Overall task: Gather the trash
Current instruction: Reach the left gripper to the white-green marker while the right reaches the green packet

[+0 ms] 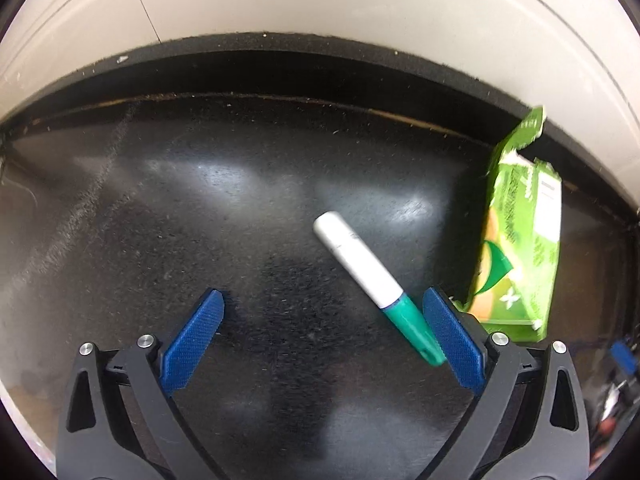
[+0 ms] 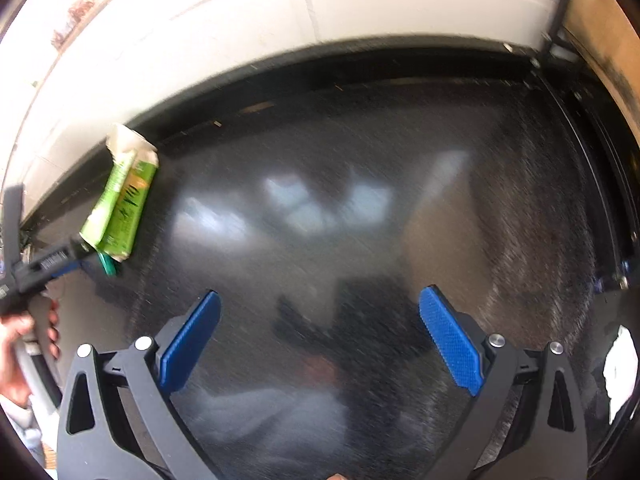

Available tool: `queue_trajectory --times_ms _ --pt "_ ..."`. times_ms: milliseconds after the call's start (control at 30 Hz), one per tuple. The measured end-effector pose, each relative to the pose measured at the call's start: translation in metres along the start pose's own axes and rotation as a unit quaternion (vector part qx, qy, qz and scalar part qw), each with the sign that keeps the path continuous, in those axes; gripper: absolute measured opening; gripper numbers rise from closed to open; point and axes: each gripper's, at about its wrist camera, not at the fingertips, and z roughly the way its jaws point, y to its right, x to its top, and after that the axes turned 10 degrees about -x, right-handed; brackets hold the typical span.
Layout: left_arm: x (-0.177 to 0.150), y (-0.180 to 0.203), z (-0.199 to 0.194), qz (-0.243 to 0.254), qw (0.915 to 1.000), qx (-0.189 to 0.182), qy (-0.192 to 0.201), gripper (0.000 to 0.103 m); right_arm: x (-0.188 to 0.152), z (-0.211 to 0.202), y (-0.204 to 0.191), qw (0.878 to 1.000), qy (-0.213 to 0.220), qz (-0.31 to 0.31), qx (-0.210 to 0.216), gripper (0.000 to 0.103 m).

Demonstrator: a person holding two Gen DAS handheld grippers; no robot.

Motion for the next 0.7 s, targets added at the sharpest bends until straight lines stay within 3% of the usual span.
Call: queue_trajectory --times_ms 200,333,467,700 --pt "0.001 -0.023 0.000 -0.006 0.9998 0.017 -0.001 0.096 0.022 0.001 -0.032 1.000 0.010 -0.020 0.017 0.096" --pt "0.005 -0.037 0.000 -0.001 0.9996 0.027 -0.001 0.096 0.036 0.002 -0.059 0.998 0.002 -0.009 0.064 0.096" --pt "0.011 -0.038 0.003 0.018 0.9996 0.022 -0.003 0.096 0.054 0.004 -0.097 0.993 -0.011 -0.006 0.121 0.096" --pt "0.011 -0.020 0.009 0.066 0.9977 0.002 -0.015 0.096 0.069 0.012 -0.125 0.990 -0.024 -0.006 0.139 0.096"
